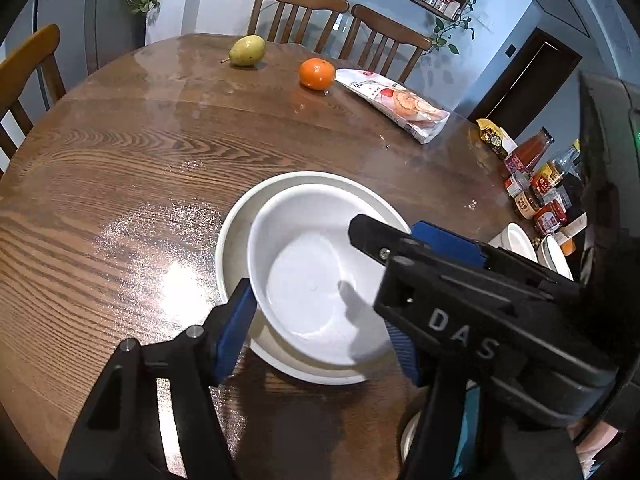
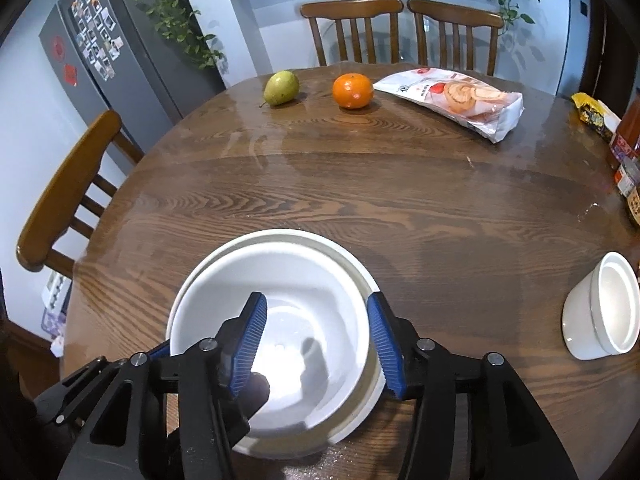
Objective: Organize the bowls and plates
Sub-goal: 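Lower the white bowl into the large bowl and open the right gripper, then move the right gripper to the small white ramekin and grasp its rim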
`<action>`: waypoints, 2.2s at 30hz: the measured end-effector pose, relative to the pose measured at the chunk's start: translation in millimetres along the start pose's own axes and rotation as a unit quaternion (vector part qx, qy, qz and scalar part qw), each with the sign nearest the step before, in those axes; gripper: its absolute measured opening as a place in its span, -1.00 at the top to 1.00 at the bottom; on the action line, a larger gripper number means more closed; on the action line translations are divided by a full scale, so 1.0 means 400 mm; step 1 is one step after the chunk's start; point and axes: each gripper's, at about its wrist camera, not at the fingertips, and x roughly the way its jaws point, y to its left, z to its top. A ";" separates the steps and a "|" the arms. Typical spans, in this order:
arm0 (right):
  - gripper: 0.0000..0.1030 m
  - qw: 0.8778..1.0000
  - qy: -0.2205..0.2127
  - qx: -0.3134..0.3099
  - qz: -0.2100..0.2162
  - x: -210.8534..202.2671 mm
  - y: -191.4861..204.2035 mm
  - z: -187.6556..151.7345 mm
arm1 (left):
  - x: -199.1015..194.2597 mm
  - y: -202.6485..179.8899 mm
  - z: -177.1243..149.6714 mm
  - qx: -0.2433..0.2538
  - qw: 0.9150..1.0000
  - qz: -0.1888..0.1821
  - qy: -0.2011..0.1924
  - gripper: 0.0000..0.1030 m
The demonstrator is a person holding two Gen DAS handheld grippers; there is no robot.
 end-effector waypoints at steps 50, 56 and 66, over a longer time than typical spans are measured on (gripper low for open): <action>-0.83 0.967 -0.046 0.223 0.115 -0.090 -0.655 -0.036 | 0.246 -0.567 -0.010 0.257 0.954 -0.150 0.046 -0.52; -0.83 0.972 -0.043 0.206 0.108 -0.086 -0.650 -0.041 | 0.283 -0.582 -0.023 0.256 0.951 -0.164 0.058 -0.52; -0.83 0.975 -0.043 0.186 0.110 -0.085 -0.659 -0.049 | 0.307 -0.583 -0.020 0.255 0.952 -0.156 0.062 -0.51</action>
